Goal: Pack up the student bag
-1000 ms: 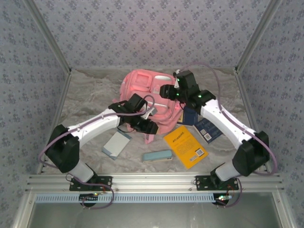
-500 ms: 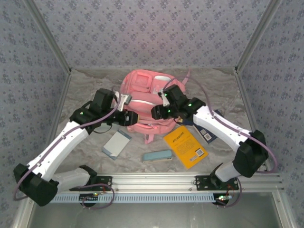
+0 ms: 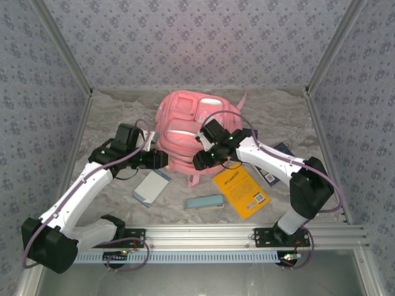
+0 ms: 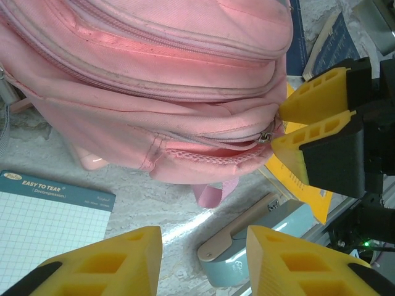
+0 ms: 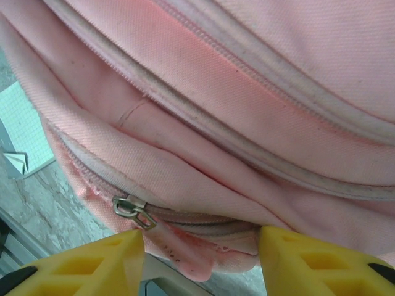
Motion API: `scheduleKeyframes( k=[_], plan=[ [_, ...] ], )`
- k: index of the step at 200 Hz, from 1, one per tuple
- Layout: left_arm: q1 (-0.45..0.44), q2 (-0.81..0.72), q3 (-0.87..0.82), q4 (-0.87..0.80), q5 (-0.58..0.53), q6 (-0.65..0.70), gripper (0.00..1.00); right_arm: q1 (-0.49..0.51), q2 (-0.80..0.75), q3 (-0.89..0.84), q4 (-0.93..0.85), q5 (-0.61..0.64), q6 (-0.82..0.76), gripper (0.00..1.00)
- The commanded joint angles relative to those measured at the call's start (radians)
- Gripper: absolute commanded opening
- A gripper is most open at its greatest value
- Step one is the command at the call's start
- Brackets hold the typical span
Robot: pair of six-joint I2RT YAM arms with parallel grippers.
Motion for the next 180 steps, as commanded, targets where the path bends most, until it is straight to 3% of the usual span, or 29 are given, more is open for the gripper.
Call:
scheduleKeyframes(
  k=[1,61,97,149,180],
  plan=[
    [0.009,-0.022,-0.011,-0.003,0.028,0.015,0.4,0.013,0.001,0.021,-0.029,-0.023,-0.034,0.52],
    [0.013,-0.013,-0.026,0.028,0.026,0.003,0.38,0.043,0.003,0.016,-0.02,-0.014,-0.071,0.47],
    [0.023,-0.005,-0.016,0.027,0.002,-0.026,0.38,0.056,0.016,0.01,-0.045,0.032,-0.104,0.34],
    [0.088,0.033,-0.042,0.074,0.019,-0.213,0.4,0.068,0.009,-0.017,-0.028,0.049,-0.117,0.13],
    [0.099,0.085,-0.057,0.116,0.01,-0.383,0.47,0.077,-0.002,-0.023,-0.016,0.046,-0.12,0.0]
  ],
)
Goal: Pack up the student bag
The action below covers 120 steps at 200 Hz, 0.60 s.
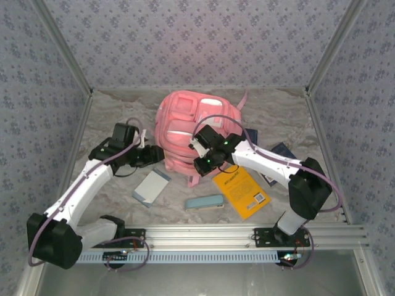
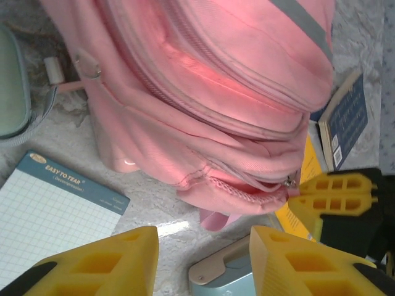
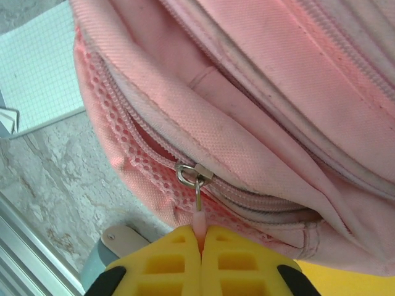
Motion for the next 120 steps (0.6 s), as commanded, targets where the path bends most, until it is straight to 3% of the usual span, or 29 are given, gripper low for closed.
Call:
scheduleKeyframes(
  k=[1,28,48,120],
  plan=[
    [0.008,0.041,-0.021,0.058,0.012,-0.17,0.47,0.007,-0.008,-0.023,-0.005,0.01,-0.01,0.0],
    [0.01,0.064,-0.071,0.2,0.047,-0.347,0.56,0.009,-0.018,-0.028,0.01,-0.011,-0.006,0.0],
    [0.011,0.079,-0.082,0.287,0.043,-0.436,0.56,0.012,-0.02,-0.035,0.023,-0.024,0.0,0.0],
    [0.013,0.206,-0.046,0.291,0.021,-0.506,0.52,0.013,-0.036,-0.047,0.033,-0.035,0.002,0.0]
  ],
)
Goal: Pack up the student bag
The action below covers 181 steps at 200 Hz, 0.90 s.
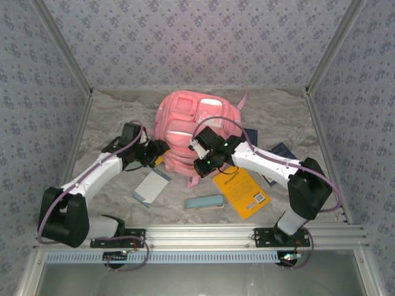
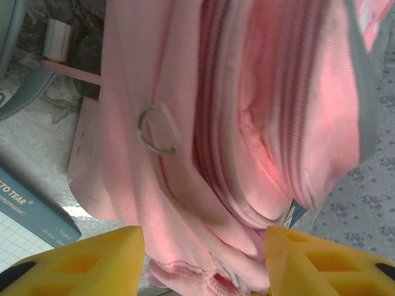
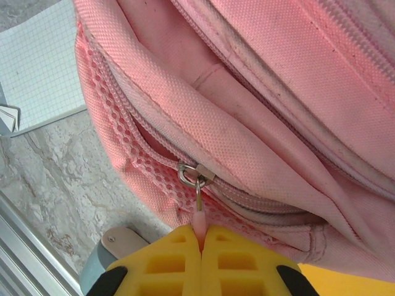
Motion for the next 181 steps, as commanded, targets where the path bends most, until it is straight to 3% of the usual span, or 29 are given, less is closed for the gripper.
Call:
scheduleKeyframes(
  k=[1,91,159,181],
  plan=[
    [0.007,0.024,0.031,0.009,0.003,-0.046,0.52,0.01,-0.031,-0.015,-0.006,-0.019,0.004,0.0],
    [0.047,0.107,0.114,0.01,-0.034,-0.022,0.46,0.016,-0.023,-0.019,0.004,-0.021,0.003,0.0],
    [0.087,0.142,0.175,-0.006,-0.036,0.003,0.0,0.012,-0.04,-0.006,-0.09,0.035,-0.002,0.0],
    [0.119,0.132,0.175,-0.005,-0.029,0.002,0.0,-0.003,-0.056,-0.008,-0.126,0.059,-0.002,0.0]
  ],
)
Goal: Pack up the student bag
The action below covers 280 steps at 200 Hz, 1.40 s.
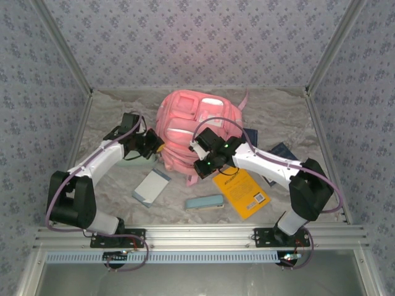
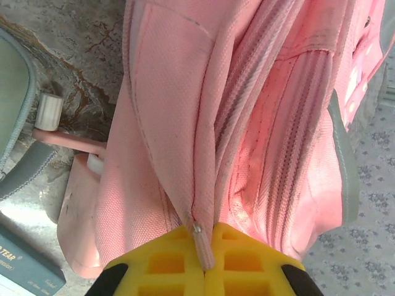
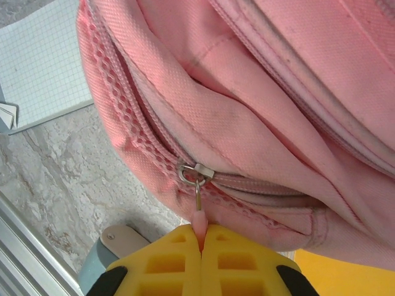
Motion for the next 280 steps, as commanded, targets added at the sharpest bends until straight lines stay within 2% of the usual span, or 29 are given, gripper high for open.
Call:
scheduleKeyframes(
  k=[1,113,236,280],
  plan=[
    [0.046,-0.008,0.035,0.015,-0.02,0.011,0.0,-0.01,-0.044,0.004,-0.125,0.041,-0.005,0.0],
    [0.136,-0.052,0.115,-0.03,0.025,0.007,0.0,-0.123,-0.086,-0.078,-0.168,0.115,0.006,0.0],
    [0.18,-0.056,0.194,-0.041,0.1,0.01,0.0,-0.346,-0.102,-0.126,-0.121,0.12,0.012,0.0],
    [0.18,-0.047,0.221,-0.043,0.118,0.002,0.0,-0.419,-0.044,-0.092,-0.064,0.127,0.025,0.0]
  ],
)
